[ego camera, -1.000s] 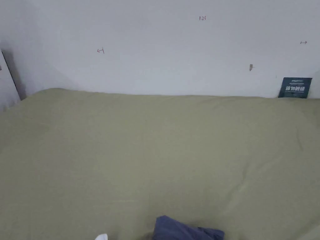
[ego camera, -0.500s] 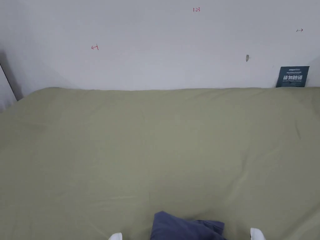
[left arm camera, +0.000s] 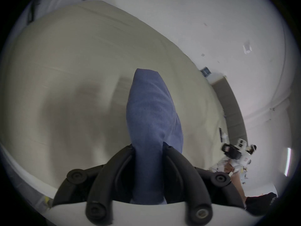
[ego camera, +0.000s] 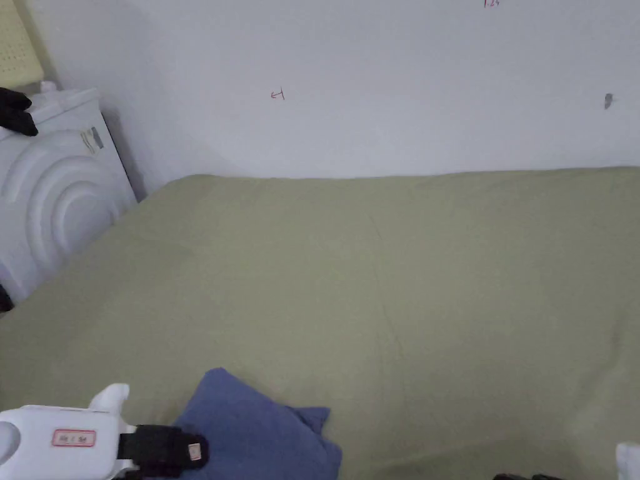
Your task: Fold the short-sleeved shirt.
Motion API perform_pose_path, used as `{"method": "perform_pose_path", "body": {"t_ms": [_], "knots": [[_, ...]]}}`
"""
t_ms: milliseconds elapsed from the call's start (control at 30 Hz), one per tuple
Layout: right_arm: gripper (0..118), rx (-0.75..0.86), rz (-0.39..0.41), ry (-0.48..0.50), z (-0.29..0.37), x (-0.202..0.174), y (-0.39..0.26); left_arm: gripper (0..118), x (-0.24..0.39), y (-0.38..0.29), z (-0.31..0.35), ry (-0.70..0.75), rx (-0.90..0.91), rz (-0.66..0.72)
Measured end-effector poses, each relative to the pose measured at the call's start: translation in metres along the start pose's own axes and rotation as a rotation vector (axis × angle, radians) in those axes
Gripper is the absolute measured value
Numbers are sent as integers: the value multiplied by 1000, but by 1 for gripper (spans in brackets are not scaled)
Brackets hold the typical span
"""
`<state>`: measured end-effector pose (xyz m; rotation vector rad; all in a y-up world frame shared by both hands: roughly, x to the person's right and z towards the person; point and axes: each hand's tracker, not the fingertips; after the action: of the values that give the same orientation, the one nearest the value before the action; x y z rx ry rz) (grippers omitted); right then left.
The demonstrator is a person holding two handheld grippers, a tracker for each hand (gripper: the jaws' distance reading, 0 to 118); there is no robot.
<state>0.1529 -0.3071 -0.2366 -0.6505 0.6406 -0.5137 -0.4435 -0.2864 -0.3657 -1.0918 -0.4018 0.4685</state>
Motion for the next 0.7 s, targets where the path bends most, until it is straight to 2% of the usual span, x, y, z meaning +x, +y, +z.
{"method": "perform_pose_path", "body": {"t_ms": [233, 367, 400, 433, 467, 500, 600, 700], "knots": [[0, -53, 93, -13, -19, -46, 11, 22, -119, 19, 93, 263, -25, 78], [1, -82, 109, -40, -20, -59, 8, 23, -164, 16, 97, 369, 24, 139], [1, -87, 118, -51, -19, -62, 7, 31, -168, 11, 93, 357, 27, 142], [1, -87, 125, -61, -17, -65, 6, 58, -168, 6, 89, 335, 37, 154], [1, -85, 125, -72, -14, -68, 7, 80, -165, 0, 85, 382, 77, 154], [1, -85, 128, -69, -10, -70, 9, 93, -162, -5, 84, 439, 93, 160], [1, -64, 159, -66, 6, -82, 17, 94, -143, -16, 114, 400, 196, 141], [1, -32, 202, -64, 26, -94, 30, 94, -108, -16, 160, 494, 425, -4]]}}
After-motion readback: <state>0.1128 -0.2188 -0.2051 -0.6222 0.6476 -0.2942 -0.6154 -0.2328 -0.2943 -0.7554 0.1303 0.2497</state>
